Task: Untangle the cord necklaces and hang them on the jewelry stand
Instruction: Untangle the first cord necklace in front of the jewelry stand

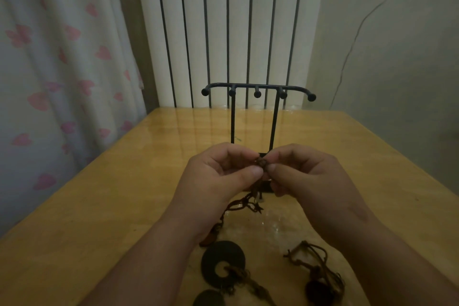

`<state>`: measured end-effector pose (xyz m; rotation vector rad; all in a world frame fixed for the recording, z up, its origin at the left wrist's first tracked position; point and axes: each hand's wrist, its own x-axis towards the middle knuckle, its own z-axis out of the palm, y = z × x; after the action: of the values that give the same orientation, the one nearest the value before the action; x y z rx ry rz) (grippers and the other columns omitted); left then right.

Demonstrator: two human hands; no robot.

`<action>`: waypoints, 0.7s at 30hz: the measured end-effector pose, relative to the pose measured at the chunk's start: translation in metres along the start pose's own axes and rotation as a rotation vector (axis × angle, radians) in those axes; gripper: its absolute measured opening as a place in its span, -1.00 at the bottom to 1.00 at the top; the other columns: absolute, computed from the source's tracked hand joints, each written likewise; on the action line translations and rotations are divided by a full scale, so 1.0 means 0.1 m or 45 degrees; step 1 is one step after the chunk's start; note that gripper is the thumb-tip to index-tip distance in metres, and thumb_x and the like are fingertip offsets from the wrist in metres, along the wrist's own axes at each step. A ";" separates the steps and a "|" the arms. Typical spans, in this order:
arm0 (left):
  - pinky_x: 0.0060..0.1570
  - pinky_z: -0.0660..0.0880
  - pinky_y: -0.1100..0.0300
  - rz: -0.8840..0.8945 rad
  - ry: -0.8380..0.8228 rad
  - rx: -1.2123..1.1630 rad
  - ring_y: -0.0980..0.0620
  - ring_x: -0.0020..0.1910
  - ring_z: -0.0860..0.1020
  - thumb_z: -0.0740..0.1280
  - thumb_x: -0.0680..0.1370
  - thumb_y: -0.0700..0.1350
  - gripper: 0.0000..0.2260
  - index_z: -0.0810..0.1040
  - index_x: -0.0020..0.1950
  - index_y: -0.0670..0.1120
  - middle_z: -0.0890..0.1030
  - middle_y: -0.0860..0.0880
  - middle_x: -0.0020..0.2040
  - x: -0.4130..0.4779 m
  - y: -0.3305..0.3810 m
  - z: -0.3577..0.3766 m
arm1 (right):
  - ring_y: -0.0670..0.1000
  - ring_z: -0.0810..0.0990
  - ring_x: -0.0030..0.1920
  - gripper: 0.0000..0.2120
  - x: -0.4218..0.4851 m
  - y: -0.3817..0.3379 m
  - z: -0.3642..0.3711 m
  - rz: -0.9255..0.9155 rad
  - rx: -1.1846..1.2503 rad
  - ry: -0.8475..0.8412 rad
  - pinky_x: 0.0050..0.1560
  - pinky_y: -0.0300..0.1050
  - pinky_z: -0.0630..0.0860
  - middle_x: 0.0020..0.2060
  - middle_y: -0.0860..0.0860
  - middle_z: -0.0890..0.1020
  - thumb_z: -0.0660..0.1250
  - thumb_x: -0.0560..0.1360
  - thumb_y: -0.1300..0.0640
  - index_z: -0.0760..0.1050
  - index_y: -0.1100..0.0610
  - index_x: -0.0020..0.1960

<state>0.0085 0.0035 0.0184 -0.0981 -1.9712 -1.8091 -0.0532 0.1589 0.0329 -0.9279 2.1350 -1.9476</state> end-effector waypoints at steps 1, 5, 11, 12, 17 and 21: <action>-0.04 0.63 0.09 0.000 0.000 0.022 -0.02 -0.04 0.69 0.44 0.47 -0.27 -0.83 0.65 0.00 -0.05 0.71 -0.06 -0.07 0.00 0.00 0.00 | -0.17 0.61 -0.27 -0.85 0.00 0.00 0.00 -0.011 -0.023 0.000 -0.27 -0.36 0.54 -0.26 -0.06 0.68 0.33 0.51 0.26 0.65 0.09 -0.11; -0.10 0.61 0.17 0.026 -0.009 0.053 0.02 -0.10 0.68 0.45 0.46 -0.24 -0.87 0.65 -0.05 -0.06 0.70 -0.02 -0.12 -0.01 0.01 0.01 | -0.13 0.60 -0.24 -0.86 -0.01 0.00 -0.03 -0.055 -0.028 -0.018 -0.23 -0.35 0.53 -0.25 -0.04 0.68 0.35 0.50 0.08 0.69 0.05 -0.12; -0.18 0.58 0.27 0.052 0.023 0.122 0.07 -0.18 0.67 0.44 0.48 -0.24 -0.89 0.66 -0.14 -0.03 0.70 0.00 -0.20 -0.02 0.03 0.01 | -0.12 0.62 -0.27 -0.87 0.00 0.02 -0.01 -0.050 -0.119 0.001 -0.25 -0.25 0.57 -0.25 -0.04 0.68 0.31 0.53 0.10 0.64 0.03 -0.08; -0.18 0.59 0.26 0.051 0.028 0.136 0.06 -0.17 0.67 0.44 0.49 -0.24 -0.88 0.67 -0.14 -0.02 0.70 0.00 -0.20 -0.02 0.03 0.01 | -0.10 0.63 -0.26 -0.87 0.00 0.03 -0.01 -0.044 -0.132 0.000 -0.25 -0.24 0.57 -0.24 -0.03 0.68 0.30 0.53 0.12 0.63 0.04 -0.07; -0.15 0.61 0.26 0.023 0.048 0.255 0.11 -0.15 0.68 0.41 0.52 -0.17 -0.92 0.67 -0.07 -0.01 0.70 0.06 -0.17 -0.03 0.03 0.03 | -0.13 0.64 -0.27 -0.89 0.00 0.03 -0.01 -0.080 -0.175 0.002 -0.26 -0.31 0.56 -0.26 -0.07 0.68 0.31 0.49 0.09 0.61 0.06 -0.08; -0.17 0.58 0.32 0.003 0.076 0.332 0.18 -0.15 0.66 0.40 0.54 -0.14 -0.91 0.67 -0.05 0.04 0.70 0.12 -0.18 -0.02 0.03 0.03 | -0.20 0.65 -0.26 -0.93 0.00 0.05 0.01 -0.109 -0.259 0.044 -0.29 -0.39 0.52 -0.26 -0.17 0.68 0.36 0.43 0.06 0.60 0.01 -0.11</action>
<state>0.0102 0.0070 0.0200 0.0355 -2.1419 -1.5194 -0.0541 0.1579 0.0283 -1.0411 2.3857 -1.8208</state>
